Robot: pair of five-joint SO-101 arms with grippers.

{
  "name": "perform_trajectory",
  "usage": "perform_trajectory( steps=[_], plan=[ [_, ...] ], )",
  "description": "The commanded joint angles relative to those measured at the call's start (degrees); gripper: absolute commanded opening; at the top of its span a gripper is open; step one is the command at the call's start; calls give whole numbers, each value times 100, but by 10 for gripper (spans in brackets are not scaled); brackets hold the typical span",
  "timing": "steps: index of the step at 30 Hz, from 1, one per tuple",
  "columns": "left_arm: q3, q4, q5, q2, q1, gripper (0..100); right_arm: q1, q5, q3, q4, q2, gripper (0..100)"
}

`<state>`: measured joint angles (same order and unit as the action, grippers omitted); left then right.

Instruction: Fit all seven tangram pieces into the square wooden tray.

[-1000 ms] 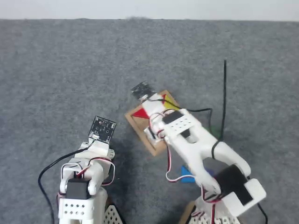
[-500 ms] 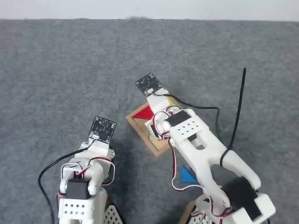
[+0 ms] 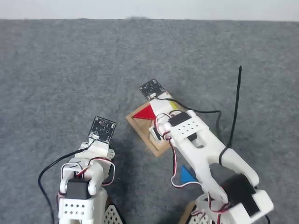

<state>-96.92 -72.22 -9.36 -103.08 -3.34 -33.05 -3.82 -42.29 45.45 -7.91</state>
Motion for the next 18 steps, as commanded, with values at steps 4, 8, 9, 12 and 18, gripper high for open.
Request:
perform_trajectory(
  steps=[4, 8, 9, 12, 18],
  plan=[
    [57, -18, -35, -97, -26, 22, 180, -88, 62, -101, 330, 58],
    [57, -18, -35, -97, -26, 22, 198, -26, 378, -75, 629, 58],
    [57, -18, -35, -97, -26, 22, 224, 79, 431, -57, 681, 58],
    [57, -18, -35, -97, -26, 22, 462, 229, 466, -84, 708, 58],
    [57, -18, -35, -97, -26, 22, 1015, 264, 440, -48, 708, 58]
  ],
)
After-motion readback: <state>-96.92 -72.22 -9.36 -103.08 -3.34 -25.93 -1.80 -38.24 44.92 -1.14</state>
